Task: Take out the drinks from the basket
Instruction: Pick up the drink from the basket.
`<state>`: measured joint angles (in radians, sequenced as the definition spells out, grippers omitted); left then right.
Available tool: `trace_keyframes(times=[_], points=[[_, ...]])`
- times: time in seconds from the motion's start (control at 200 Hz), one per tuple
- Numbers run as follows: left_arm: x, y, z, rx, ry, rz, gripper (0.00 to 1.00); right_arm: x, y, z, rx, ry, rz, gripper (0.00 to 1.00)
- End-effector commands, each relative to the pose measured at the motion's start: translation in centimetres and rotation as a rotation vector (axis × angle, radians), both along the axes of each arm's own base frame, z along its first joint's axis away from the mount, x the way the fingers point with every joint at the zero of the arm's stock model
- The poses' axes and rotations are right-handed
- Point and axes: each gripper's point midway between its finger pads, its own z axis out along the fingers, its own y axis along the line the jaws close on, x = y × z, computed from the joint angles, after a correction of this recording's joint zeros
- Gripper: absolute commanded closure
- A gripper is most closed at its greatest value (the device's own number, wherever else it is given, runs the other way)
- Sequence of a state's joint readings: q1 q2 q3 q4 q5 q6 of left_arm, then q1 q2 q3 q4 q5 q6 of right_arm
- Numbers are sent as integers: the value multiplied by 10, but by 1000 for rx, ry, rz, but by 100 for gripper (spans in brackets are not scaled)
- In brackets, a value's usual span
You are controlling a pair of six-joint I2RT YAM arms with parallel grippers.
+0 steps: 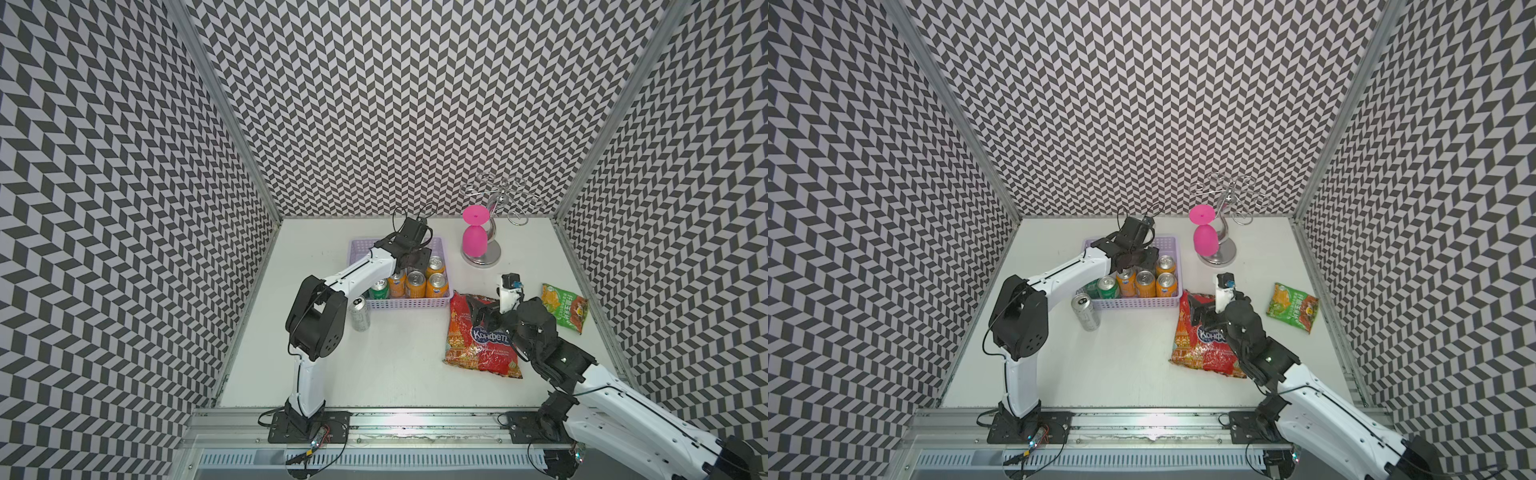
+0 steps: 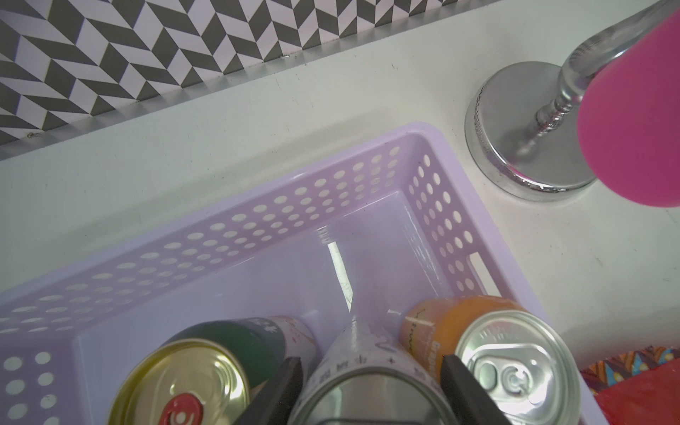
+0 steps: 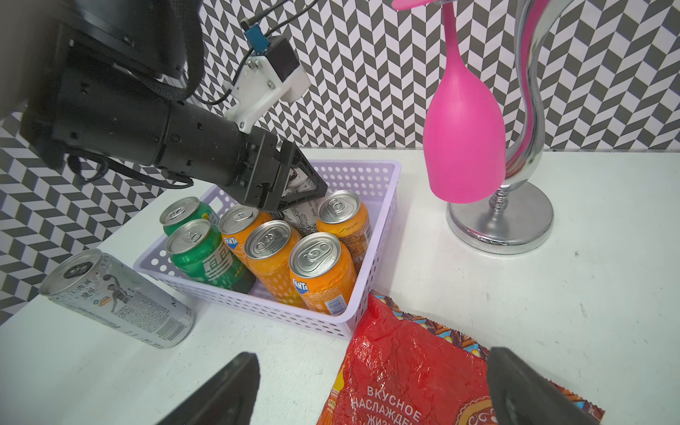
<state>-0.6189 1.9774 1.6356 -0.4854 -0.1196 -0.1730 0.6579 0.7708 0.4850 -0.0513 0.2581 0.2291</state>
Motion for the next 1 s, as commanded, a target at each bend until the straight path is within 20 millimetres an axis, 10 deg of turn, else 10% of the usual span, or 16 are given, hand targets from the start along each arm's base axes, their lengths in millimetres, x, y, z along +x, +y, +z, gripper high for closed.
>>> trace_keyframes(times=[0.0,0.621,0.996], points=[[-8,0,58,-53,-105,-4,54,1,-2,2,20,-14,-16,0],[-75,35,169,-132,-281,24,55,2,-2,1,29,-15,-16,0],[-129,63,177,-156,-269,33,56,3,1,2,29,-16,-11,1]])
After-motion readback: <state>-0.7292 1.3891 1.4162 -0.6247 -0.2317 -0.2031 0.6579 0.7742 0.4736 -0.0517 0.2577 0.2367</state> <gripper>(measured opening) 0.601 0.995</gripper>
